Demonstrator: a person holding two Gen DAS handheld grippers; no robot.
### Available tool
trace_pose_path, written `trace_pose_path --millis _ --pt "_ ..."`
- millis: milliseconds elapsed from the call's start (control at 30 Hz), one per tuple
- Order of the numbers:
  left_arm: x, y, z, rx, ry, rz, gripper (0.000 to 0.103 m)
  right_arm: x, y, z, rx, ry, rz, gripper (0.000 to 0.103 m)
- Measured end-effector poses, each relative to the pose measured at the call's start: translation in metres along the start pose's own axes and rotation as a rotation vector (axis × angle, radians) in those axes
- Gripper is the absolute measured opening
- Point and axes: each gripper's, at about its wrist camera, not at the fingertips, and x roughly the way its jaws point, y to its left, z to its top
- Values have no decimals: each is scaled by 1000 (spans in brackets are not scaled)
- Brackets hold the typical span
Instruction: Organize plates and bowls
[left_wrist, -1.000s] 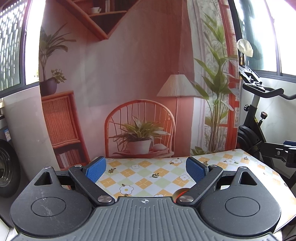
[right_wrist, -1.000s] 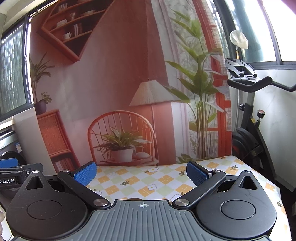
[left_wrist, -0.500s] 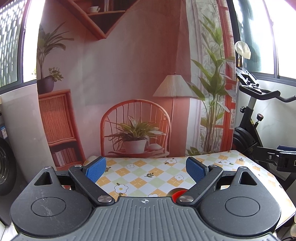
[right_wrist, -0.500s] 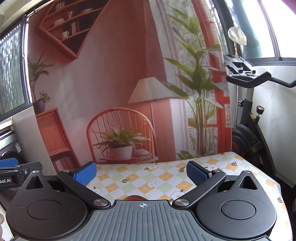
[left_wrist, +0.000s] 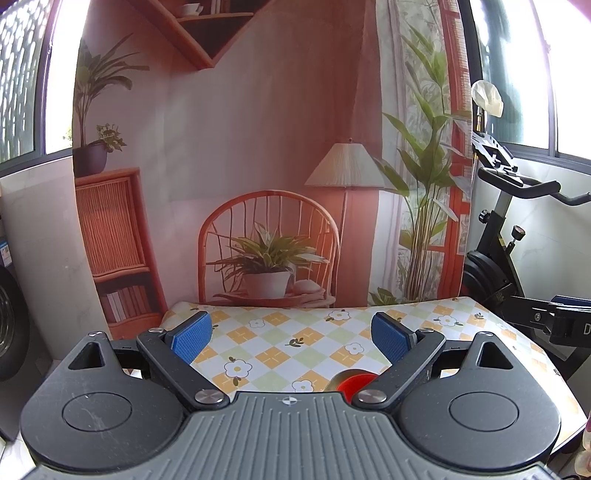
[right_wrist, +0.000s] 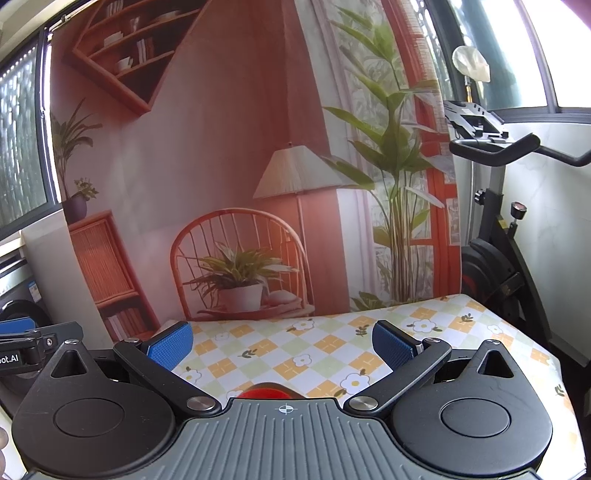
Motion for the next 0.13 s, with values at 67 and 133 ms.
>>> trace_pose_path --millis 67,133 --pt "0 1 0 0 0 -1 95 0 1 0 1 1 -1 103" --pt "0 1 -1 0 4 -3 95 1 1 0 1 1 -2 103"
